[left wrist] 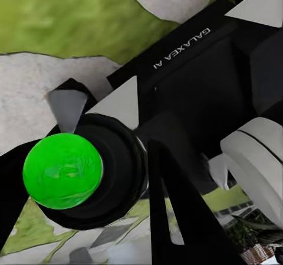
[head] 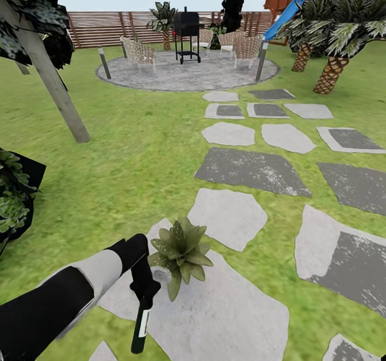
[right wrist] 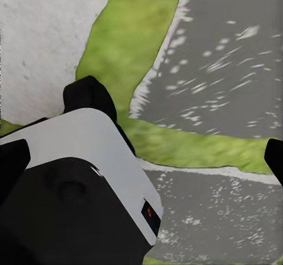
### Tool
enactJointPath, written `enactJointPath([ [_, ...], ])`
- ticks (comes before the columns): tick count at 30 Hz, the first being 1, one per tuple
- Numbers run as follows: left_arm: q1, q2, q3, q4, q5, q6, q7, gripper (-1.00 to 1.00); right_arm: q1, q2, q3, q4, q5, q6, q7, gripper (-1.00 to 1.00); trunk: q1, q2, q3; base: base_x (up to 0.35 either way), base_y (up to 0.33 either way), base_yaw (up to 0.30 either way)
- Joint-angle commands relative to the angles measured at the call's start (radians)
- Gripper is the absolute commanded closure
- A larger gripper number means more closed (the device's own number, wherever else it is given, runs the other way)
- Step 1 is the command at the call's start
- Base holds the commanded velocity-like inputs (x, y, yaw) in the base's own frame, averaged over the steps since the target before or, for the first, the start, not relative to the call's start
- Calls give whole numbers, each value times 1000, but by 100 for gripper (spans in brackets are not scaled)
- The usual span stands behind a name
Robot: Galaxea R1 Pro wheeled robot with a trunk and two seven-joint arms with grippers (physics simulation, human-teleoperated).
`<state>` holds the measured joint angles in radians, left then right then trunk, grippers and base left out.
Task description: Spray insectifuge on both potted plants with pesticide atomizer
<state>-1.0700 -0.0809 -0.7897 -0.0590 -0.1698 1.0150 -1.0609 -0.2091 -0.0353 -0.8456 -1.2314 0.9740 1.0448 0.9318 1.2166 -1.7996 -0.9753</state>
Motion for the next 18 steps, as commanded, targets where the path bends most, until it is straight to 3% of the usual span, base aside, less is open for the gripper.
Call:
enactJointPath([
  [1,-6,0,0,-1,-11,5,-9,100,-1,-1,-1,-1,9,2,10,-100,0,0,-1,136,-1,0],
  [4,-22,0,-17,2,-11,5,-11,100,-1,-1,-1,-1,9,2,10,-100,0,0,-1,187,0,0],
  [9,-57,-1,-123,8,-10,6,-15,100,-1,-2,-1,0,9,2,10,-100,0,0,-1,146,0,0],
  [12,-94,-1,-137,7,-10,7,-17,100,-1,-2,-1,0,9,2,10,-100,0,0,-1,20,0,0],
  [18,-103,-9,-137,7,-10,7,-19,100,-1,-2,-1,0,9,2,10,-100,0,0,-1,2,0,0],
])
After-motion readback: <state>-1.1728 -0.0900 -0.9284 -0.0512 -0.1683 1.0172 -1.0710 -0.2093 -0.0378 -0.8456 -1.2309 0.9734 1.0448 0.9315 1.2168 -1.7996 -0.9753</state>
